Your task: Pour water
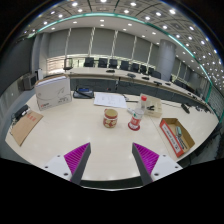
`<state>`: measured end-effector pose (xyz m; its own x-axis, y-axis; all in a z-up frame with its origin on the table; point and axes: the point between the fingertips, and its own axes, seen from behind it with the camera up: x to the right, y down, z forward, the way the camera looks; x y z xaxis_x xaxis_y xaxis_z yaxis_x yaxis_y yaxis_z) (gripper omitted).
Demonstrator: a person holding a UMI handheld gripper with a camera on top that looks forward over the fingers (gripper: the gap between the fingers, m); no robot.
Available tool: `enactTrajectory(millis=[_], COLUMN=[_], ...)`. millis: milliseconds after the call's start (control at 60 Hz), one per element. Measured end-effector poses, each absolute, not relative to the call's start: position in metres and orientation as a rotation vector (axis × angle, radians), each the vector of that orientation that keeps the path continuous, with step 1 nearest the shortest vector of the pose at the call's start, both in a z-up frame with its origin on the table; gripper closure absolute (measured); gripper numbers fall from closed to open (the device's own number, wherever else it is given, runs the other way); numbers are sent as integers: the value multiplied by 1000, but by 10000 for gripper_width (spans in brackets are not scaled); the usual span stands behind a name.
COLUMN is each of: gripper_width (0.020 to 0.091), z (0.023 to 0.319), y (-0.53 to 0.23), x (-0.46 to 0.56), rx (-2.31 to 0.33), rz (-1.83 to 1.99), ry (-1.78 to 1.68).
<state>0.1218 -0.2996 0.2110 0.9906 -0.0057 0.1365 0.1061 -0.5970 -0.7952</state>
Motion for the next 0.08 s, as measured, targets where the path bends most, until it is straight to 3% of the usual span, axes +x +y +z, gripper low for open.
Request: enactTrajectory(millis=[83], gripper_width=[247], z=[215], y=[-297], x=[118], rx=[-2195], rz=[-130], ry=[-79])
